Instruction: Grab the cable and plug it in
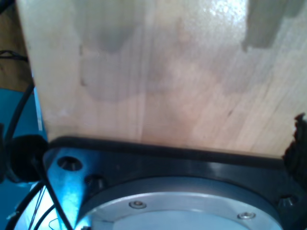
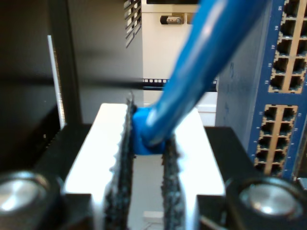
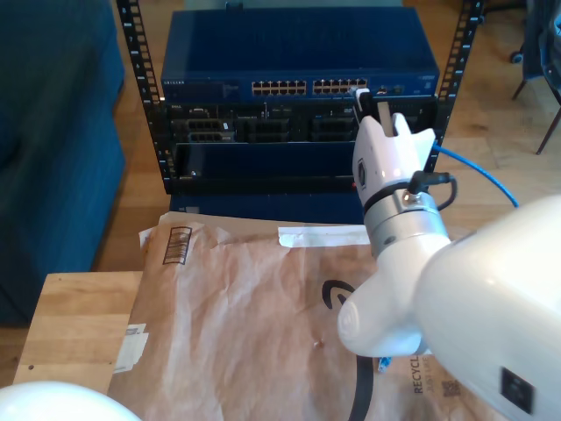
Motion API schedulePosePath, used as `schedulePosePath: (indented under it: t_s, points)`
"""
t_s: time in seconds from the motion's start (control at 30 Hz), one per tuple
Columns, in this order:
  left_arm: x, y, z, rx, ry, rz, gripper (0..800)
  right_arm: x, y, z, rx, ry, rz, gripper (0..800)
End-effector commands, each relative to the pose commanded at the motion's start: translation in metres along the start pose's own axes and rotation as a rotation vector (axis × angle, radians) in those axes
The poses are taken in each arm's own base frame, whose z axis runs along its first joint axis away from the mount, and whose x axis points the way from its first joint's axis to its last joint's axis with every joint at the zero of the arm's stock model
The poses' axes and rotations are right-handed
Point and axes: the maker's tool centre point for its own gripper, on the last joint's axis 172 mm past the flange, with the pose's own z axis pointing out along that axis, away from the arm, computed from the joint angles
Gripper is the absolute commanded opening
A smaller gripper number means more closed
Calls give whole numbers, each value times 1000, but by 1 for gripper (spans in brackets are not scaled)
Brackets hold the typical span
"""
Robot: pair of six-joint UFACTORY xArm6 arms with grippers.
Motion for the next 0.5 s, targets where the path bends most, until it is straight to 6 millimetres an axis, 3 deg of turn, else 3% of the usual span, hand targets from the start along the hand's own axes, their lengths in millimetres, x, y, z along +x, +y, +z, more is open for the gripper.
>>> schedulePosePath:
  t_s: [0.03, 0.1, 0.13, 0.27, 0.5]
  points:
    - [0, 0, 0, 0, 0, 0, 800, 0, -2, 2, 14, 6, 2, 0]
    - [0, 0, 0, 0, 0, 0, 800, -1, 18, 5, -10, 8, -14, 0]
    - [0, 0, 0, 0, 0, 0, 800, 0, 16, 9, -4, 14, -8, 0]
    - [0, 0, 0, 0, 0, 0, 800, 21, 17, 24, 6, 60, -6, 0]
    - [0, 0, 0, 0, 0, 0, 800, 44, 47, 37, -28, 125, 3, 0]
